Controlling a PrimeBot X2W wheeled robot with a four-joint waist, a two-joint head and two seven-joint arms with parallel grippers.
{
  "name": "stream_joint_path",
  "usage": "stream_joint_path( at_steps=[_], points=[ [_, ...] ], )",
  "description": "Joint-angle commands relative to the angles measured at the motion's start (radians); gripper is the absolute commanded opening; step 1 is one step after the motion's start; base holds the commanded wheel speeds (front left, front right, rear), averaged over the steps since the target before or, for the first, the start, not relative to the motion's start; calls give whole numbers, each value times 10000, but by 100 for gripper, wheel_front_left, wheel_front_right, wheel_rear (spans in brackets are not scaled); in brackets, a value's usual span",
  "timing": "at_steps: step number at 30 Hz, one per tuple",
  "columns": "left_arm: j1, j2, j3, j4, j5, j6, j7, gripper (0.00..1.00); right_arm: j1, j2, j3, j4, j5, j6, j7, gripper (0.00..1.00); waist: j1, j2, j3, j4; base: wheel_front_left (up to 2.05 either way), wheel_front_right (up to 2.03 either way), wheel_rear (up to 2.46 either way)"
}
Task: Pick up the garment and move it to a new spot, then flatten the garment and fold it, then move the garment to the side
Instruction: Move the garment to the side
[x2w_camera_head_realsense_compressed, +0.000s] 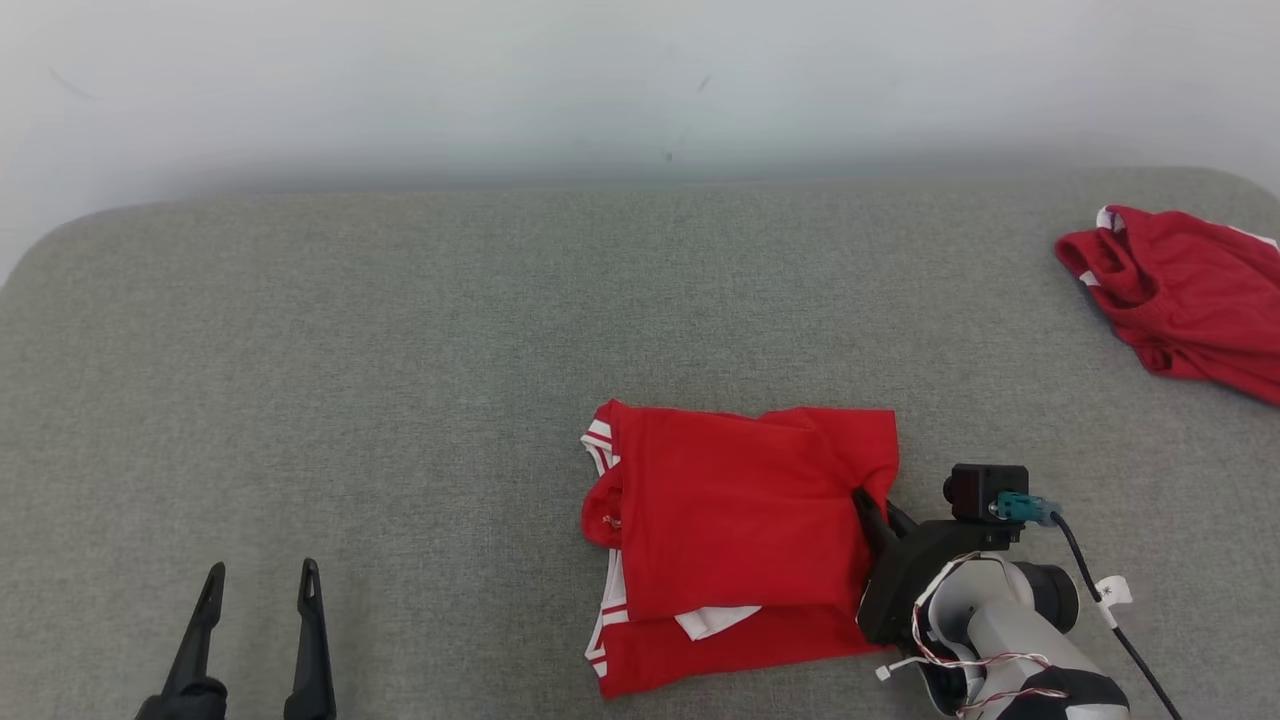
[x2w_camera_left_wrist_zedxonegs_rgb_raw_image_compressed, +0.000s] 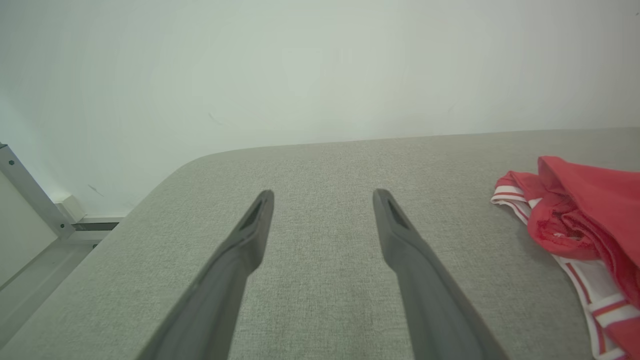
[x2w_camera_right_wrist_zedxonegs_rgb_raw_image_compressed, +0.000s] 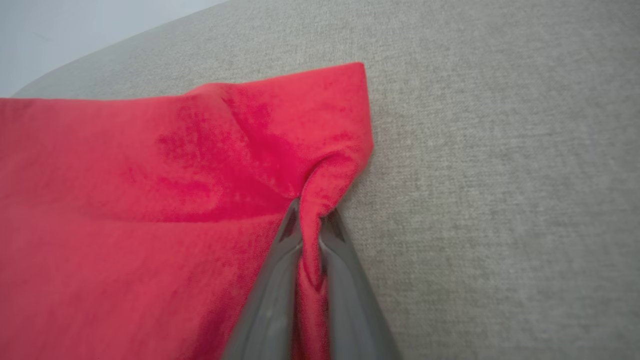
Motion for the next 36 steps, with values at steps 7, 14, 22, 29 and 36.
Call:
stream_joint_path(
  at_steps=[7, 14, 22, 29, 36],
  points=[
    [-275, -20, -86, -114, -15, 51, -28, 100, -1034, -563, 968, -314, 555, -33, -228, 0, 0, 0, 428, -289, 0, 0, 0],
    [-811, -3, -327, -253, 102, -6, -28, 100, -2628, -1568, 1596, -738, 897, -33, -12, 0, 0, 0, 1494, -627, 0, 0, 0],
    [-1683, 250, -499, -398, 264, -70, -27, 100, -4330, -2953, 2041, -1200, 1321, -33, 159, 0, 0, 0, 3141, -1189, 0, 0, 0],
    [-2301, 637, -487, -818, 530, 13, -8, 100, -5826, -4350, 2465, -1559, 1654, -33, 214, 0, 0, 0, 4600, -2055, 0, 0, 0],
    [-2539, 1135, -431, -1471, 718, 36, 398, 100, -6819, -5371, 2668, -1630, 2358, -33, 355, 0, 0, 0, 5368, -2940, 0, 0, 0]
  ],
)
